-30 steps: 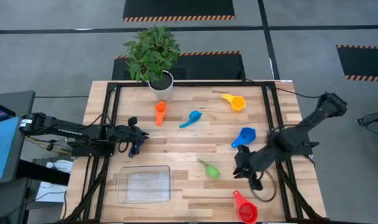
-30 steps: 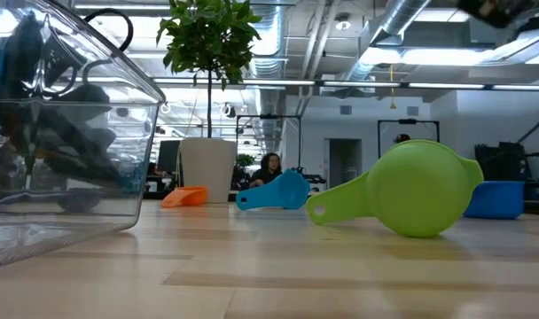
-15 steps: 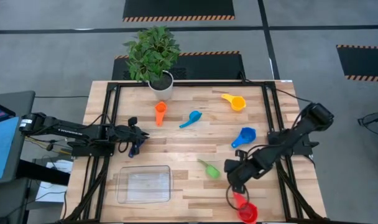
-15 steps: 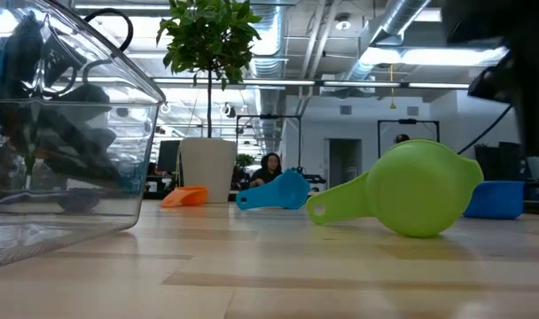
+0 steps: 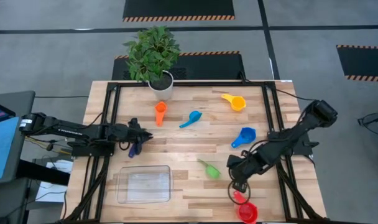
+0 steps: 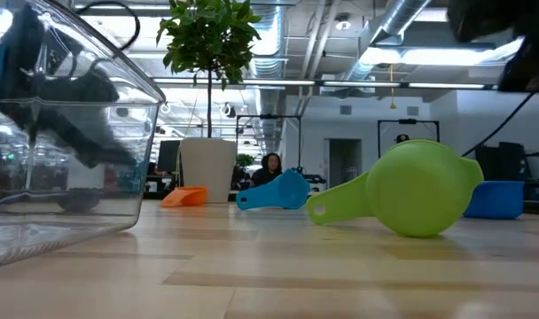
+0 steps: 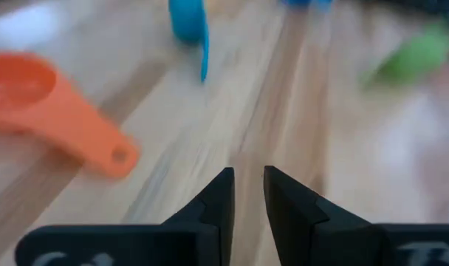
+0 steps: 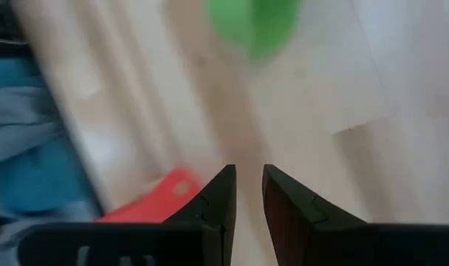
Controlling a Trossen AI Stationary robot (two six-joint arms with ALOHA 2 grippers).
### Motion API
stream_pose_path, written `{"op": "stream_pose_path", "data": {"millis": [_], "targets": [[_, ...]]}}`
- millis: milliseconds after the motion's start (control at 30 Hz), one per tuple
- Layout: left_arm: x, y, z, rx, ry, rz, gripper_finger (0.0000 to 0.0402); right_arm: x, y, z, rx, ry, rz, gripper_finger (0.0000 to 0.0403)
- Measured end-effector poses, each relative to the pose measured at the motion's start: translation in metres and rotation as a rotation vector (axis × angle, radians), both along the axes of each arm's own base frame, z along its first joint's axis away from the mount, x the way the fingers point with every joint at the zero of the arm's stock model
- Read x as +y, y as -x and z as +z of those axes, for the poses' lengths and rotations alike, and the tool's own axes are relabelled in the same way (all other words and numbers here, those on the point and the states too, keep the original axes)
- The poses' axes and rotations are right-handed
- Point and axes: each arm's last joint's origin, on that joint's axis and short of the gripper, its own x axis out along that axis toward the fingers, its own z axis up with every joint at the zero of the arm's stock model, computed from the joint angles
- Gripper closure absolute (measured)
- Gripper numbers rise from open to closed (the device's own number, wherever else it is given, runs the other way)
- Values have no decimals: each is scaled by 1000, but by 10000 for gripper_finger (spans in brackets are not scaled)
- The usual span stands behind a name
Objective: Nest measuring cups in basket
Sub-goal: Put the red measuring cup into the transparent bin
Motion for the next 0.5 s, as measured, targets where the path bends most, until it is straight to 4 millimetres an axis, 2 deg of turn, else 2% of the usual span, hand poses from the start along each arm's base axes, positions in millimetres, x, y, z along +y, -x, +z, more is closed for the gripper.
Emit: {"op": "stream_pose_path", "data": {"millis": [67,133,233,333,500], "targets": [[0,-4,11,-123,7,-6,340,8,11,8,-19,-34,1,310],[-2,-7,23,-244,-31,-91,340,17,24,14,-57,-20,5,310],[-9,-6,36,-368,-80,-339,340,32,42,19,-147,28,-13,310],[-16,1,43,-435,-42,-571,340,46,59,20,-232,77,-27,310],[-16,17,62,-596,37,-630,340,56,76,18,-314,145,-46,310]]}}
